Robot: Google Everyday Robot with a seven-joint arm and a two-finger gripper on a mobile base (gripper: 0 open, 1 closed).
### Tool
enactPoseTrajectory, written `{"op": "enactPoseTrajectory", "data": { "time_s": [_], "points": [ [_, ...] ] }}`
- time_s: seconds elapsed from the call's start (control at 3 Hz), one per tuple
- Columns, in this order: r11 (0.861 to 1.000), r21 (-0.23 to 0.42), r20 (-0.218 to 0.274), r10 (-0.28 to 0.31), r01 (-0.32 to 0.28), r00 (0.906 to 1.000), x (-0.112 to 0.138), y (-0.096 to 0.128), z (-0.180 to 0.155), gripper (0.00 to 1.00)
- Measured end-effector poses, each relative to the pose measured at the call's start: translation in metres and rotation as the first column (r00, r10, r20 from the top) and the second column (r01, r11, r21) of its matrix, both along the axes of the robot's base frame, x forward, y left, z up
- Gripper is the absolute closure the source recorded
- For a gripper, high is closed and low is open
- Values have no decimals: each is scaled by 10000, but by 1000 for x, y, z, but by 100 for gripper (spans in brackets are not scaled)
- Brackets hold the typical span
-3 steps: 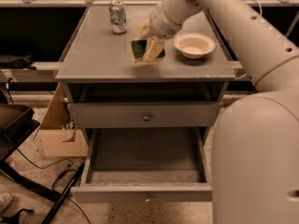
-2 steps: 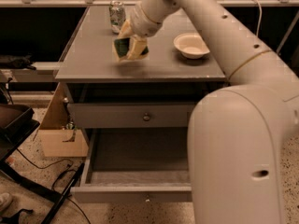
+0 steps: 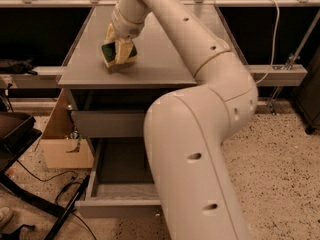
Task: Pick sponge from bottom drawer and place on counter
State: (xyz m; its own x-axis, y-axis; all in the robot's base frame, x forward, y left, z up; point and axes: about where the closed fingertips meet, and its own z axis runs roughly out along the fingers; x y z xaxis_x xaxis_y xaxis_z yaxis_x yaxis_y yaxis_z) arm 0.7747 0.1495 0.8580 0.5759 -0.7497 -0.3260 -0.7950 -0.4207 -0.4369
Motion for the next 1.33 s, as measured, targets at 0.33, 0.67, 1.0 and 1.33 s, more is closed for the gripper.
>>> {"op": "enactPoseTrajectory", "data": {
  "time_s": [0.33, 0.67, 1.0, 1.33],
  "points": [
    [9999, -86, 45, -62, 62, 10000, 7, 7, -2, 79],
    [9999, -86, 45, -61, 62, 10000, 7, 7, -2, 48],
    [9999, -85, 45, -61, 62, 10000, 7, 7, -2, 25],
    [10000, -24, 57, -58, 58, 10000, 6, 6, 4, 0]
  ]
}}
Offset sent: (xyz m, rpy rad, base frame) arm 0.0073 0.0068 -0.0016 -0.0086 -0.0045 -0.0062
